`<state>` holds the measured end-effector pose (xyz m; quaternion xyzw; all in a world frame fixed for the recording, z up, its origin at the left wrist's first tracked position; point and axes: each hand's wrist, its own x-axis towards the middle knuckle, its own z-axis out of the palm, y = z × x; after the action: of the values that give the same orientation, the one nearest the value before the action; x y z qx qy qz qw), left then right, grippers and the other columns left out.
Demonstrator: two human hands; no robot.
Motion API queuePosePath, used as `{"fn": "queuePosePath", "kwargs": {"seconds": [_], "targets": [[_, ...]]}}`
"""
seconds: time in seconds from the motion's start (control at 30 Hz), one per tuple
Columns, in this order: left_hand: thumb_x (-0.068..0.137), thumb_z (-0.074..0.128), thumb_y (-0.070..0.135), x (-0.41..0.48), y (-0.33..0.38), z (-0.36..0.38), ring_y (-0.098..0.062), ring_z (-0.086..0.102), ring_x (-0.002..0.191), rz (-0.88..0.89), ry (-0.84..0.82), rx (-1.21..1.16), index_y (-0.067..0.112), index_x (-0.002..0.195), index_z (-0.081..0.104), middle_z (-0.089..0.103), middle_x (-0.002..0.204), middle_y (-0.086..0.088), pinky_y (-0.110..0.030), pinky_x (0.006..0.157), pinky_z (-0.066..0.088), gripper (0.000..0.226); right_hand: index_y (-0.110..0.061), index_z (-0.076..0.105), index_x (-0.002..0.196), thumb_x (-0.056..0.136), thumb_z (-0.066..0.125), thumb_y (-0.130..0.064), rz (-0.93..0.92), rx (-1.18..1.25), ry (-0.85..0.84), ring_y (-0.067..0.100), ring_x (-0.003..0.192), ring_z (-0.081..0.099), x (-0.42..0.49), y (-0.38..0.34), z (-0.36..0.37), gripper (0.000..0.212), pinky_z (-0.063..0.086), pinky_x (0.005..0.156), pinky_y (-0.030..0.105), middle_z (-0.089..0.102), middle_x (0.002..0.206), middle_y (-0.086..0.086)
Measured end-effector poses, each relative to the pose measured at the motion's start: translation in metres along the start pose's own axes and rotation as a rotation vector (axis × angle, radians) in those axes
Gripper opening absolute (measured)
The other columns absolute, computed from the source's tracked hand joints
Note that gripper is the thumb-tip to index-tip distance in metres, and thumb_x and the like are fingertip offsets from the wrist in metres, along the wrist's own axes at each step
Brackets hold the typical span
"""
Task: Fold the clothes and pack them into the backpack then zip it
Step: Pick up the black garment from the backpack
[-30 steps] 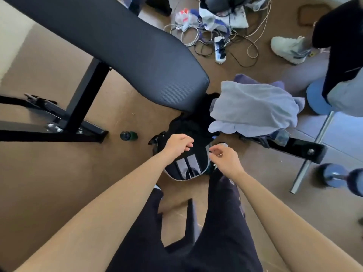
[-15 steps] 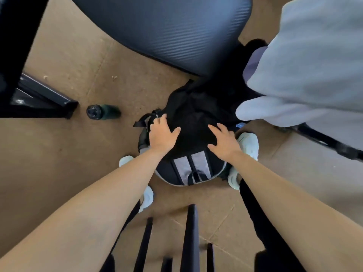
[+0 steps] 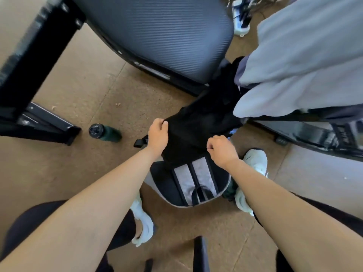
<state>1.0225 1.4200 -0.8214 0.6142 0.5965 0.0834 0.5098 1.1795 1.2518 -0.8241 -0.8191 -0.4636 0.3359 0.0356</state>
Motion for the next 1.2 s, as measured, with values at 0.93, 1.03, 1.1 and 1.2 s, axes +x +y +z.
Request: {"fn": "queuePosePath", "kwargs": {"seconds": [0.93,1.03,1.1,1.2], "targets": [[0.111,0.036,0.036,-0.345,0.137,-0.198,-0.024,0.064,0.126,0.191,-0.446,-0.778,0.011,0.139,0.059,0.068,0.134,-0.008,-0.038,0.106,0.048,0.044,-0.017,0.058,0.124,0.087,0.077,-0.008,0.138,1.075,0.319,0.029,0.106,0.066,-0.307,-0.117,-0.029,0.042,0.055,0.092,0.04,0.066,0.117,0.009],[0.109,0.034,0.044,-0.364,0.136,-0.213,-0.026,0.06,0.13,0.211,-0.472,-0.862,0.01,0.142,0.056,0.064,0.14,-0.01,-0.041,0.112,0.043,0.052,-0.014,0.027,0.154,0.082,0.084,-0.015,0.218,1.102,0.205,0.025,0.121,0.054,-0.3,-0.119,-0.014,0.091,0.048,0.093,0.038,0.053,0.131,0.001],[0.108,0.036,0.046,-0.372,0.137,-0.223,-0.026,0.061,0.129,0.234,-0.476,-0.912,0.011,0.142,0.056,0.065,0.139,-0.011,-0.042,0.11,0.045,0.053,-0.02,0.01,0.159,0.074,0.089,-0.025,0.296,1.164,0.214,0.03,0.136,0.046,-0.29,-0.123,-0.008,0.116,0.045,0.099,0.042,0.039,0.152,0.005],[0.107,0.038,0.048,-0.377,0.132,-0.24,-0.026,0.067,0.12,0.235,-0.486,-0.978,0.012,0.135,0.062,0.068,0.133,-0.013,-0.041,0.099,0.05,0.052,-0.016,0.017,0.155,0.087,0.079,-0.015,0.359,1.4,0.143,0.028,0.124,0.056,-0.276,-0.132,-0.01,0.092,0.049,0.091,0.043,0.047,0.147,0.006]]}}
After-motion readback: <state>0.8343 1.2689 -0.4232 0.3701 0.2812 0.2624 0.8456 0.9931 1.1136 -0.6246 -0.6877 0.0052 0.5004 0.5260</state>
